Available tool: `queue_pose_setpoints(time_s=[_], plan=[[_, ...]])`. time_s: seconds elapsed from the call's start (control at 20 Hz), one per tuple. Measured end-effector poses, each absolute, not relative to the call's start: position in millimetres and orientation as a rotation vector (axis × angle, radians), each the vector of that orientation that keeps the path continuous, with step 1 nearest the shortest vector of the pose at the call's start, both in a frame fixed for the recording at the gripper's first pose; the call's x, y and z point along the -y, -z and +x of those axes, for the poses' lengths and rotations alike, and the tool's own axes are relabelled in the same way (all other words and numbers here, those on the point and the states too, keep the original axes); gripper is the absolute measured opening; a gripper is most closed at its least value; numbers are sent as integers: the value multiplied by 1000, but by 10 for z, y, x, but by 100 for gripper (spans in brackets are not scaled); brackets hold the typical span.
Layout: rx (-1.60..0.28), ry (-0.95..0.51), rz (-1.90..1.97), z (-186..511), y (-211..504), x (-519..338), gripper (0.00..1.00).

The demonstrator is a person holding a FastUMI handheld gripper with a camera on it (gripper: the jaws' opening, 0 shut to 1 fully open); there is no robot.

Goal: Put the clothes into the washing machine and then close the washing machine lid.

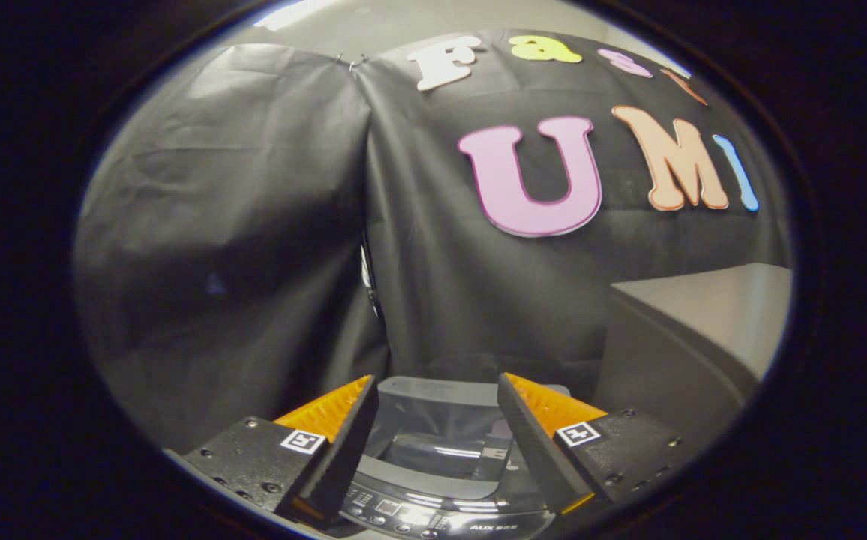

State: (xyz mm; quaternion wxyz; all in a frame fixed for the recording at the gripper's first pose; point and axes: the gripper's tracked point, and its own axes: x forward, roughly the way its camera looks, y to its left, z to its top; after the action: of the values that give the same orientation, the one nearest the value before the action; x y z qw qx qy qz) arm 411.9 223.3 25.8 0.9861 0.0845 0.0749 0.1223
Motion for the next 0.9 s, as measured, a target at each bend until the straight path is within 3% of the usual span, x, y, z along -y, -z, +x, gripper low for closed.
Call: queue_pose_setpoints(time_s=[0.35,0.9], plan=[[-26,-183,163,3198,-865,-1322,96],[109,39,61,2238,-638,451,96]])
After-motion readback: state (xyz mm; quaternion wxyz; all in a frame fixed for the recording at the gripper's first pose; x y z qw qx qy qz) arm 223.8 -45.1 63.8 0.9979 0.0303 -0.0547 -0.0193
